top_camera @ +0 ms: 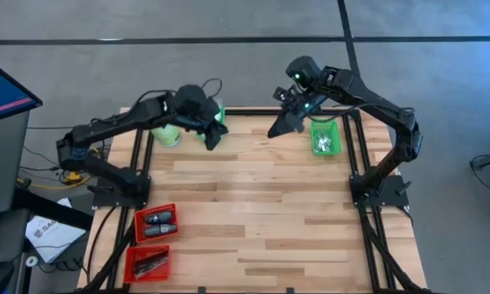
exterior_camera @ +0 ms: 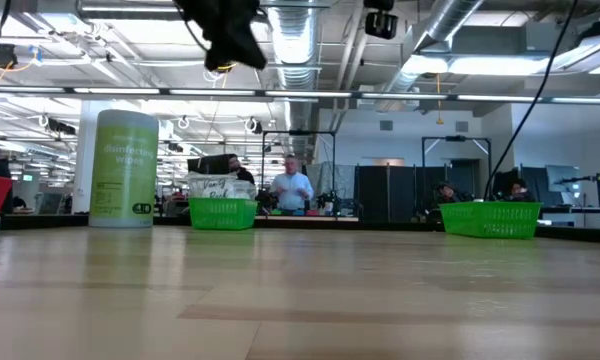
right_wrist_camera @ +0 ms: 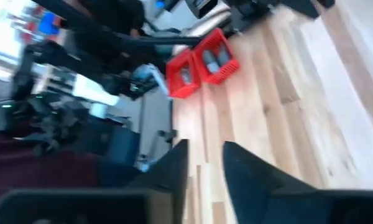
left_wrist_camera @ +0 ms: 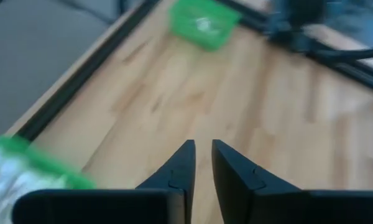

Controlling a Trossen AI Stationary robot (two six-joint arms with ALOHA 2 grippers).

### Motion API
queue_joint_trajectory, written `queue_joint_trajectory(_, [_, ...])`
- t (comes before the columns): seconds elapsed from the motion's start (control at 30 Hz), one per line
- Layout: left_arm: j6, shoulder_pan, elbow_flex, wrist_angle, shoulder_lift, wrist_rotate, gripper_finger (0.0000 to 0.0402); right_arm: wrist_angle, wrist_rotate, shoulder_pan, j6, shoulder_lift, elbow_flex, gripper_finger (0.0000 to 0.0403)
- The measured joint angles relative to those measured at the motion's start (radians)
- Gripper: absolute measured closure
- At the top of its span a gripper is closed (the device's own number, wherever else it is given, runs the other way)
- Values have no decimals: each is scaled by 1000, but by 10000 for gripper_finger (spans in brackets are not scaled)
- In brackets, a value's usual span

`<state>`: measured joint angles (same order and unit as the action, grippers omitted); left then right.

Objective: Pick & Place Travel size toiletries
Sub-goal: Return to Home Position

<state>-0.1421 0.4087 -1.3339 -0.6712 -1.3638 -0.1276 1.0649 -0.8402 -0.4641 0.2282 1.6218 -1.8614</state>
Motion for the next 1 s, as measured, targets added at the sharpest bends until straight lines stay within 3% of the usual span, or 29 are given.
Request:
queue_joint_trajectory(0.17, [-102, -44, 108, 11, 69, 184, 386, 11, 181, 55, 44, 0, 0, 393])
queue_joint_trajectory(0.37, [-205, -34, 213, 19, 87, 283, 401, 12, 307, 120, 95, 0, 0, 396])
queue_joint_trajectory(0.5, [-214, -37, 223, 26, 28, 400, 401, 10, 445, 159, 111, -16, 2, 399])
queue_joint_trajectory(0.6, [-236, -12, 222, 26, -30, 481, 401, -6, 478, 179, 122, -45, 1, 402])
queue_joint_trajectory(0.7, [-260, 33, 223, 22, -98, 474, 401, -14, 534, 199, 137, -72, 1, 401])
queue_joint_trajectory(0.83, [-242, 13, 223, 76, -116, 420, 401, -32, 633, 221, 139, -133, 22, 402])
queue_joint_trajectory(1.0, [-231, -45, 222, 317, -32, 290, 401, -159, 690, 252, 162, -270, 187, 402])
